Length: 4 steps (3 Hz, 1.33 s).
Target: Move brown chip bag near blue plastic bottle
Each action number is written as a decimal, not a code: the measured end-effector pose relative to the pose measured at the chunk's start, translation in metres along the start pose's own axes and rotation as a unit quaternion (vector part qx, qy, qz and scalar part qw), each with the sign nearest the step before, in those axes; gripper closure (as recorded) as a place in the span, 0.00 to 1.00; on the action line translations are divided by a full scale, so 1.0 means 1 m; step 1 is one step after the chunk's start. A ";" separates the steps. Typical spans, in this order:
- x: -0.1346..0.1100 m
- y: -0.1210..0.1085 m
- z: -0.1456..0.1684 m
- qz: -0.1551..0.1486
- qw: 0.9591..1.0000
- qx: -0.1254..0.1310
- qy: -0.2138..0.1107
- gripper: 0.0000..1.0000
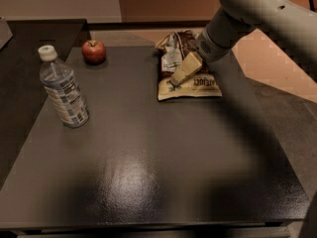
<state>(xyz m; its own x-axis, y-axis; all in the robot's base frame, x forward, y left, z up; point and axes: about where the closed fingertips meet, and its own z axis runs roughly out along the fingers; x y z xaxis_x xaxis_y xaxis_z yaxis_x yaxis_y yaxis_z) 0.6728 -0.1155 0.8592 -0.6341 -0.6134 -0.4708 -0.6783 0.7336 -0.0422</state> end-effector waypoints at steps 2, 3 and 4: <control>0.001 -0.001 0.004 0.001 1.000 -0.004 0.006 0.41; 0.002 0.000 -0.001 0.000 1.000 -0.007 0.002 0.65; 0.000 0.006 -0.011 -0.011 1.000 -0.012 -0.008 0.87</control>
Offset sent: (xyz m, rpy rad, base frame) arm 0.0002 -0.0038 0.0012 0.0060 0.0127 0.0011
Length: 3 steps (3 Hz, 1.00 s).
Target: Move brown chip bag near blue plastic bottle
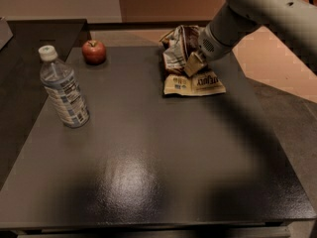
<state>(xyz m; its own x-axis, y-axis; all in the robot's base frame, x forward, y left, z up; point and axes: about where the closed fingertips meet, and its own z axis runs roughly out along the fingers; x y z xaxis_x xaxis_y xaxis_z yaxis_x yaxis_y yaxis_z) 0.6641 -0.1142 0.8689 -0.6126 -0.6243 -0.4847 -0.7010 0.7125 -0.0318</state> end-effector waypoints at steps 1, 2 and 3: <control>-0.006 0.011 -0.014 -0.018 1.000 -0.009 -0.017 1.00; -0.017 0.027 -0.032 -0.048 0.998 -0.021 -0.038 1.00; -0.031 0.050 -0.053 -0.087 0.993 -0.043 -0.061 1.00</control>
Offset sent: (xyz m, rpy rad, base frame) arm -0.0354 0.0335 0.0668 0.0763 -0.1129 0.1940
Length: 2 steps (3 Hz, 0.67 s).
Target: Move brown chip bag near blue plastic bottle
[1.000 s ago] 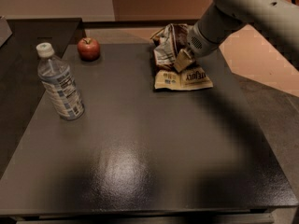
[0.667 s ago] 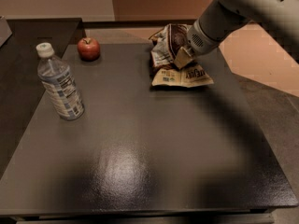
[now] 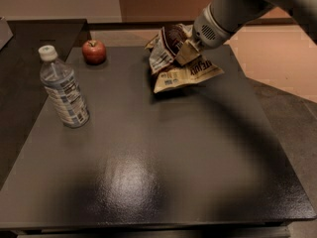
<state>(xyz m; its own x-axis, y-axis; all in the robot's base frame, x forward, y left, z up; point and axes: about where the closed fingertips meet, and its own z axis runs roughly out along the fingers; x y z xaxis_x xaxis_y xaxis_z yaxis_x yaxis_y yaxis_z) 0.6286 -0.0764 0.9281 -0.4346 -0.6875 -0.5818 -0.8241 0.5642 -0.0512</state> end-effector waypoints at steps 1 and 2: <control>-0.017 0.028 -0.010 -0.028 0.999 -0.031 -0.020 1.00; -0.027 0.060 -0.011 -0.042 0.996 -0.068 -0.036 1.00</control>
Offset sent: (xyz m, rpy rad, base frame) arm -0.0680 0.0726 0.0277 0.1440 0.0402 0.2234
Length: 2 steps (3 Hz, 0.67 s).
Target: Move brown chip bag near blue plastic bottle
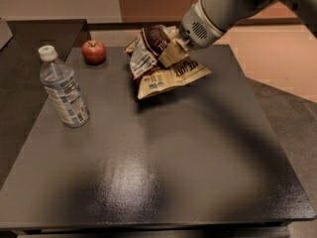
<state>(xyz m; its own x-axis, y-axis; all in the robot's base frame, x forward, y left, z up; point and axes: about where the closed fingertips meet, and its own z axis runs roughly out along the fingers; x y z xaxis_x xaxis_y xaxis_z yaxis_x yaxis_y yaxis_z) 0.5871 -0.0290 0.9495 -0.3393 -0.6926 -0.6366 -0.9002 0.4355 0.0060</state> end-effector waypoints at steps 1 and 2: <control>-0.006 0.029 0.011 -0.011 0.999 -0.034 -0.006 1.00; -0.010 0.058 0.024 -0.023 0.998 -0.064 -0.011 1.00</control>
Offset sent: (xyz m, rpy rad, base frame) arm -0.0685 0.0702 -0.0233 0.0795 0.0811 0.1794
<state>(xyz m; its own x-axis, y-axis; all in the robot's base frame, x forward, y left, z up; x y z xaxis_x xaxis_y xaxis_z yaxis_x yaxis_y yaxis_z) 0.5446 0.0170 0.9372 -0.2913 -0.6970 -0.6553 -0.9429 0.3249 0.0736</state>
